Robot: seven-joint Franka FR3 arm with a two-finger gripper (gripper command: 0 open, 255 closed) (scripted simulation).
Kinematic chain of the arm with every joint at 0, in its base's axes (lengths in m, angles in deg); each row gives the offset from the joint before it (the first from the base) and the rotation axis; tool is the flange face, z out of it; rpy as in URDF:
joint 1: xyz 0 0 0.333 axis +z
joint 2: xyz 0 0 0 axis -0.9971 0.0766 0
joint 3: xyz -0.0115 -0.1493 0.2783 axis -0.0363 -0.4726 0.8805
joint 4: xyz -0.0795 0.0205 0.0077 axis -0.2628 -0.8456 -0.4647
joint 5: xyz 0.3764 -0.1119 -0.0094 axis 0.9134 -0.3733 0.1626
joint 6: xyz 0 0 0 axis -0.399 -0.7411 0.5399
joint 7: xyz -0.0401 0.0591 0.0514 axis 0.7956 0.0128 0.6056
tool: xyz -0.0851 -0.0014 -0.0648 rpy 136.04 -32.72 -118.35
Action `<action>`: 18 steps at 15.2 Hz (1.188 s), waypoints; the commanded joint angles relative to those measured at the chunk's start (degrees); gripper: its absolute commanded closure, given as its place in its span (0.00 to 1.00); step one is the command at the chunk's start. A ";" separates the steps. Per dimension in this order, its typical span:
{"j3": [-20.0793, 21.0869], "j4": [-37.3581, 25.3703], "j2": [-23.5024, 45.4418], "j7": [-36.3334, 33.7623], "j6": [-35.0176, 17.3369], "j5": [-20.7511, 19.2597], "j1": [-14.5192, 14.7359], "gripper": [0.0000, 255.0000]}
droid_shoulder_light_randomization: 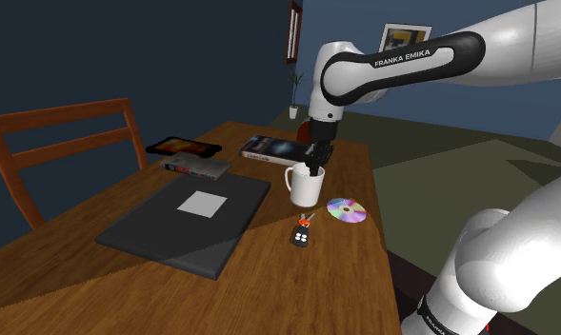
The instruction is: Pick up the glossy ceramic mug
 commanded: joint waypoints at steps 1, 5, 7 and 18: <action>0.00 0.02 0.00 0.00 0.01 0.00 0.00 1.00; 0.01 -1.37 -0.12 -0.14 1.52 -0.03 0.01 1.00; -0.01 -2.76 -0.30 -0.23 3.08 -0.07 0.00 1.00; -0.12 -11.11 -0.44 -0.73 11.56 -0.22 -0.02 1.00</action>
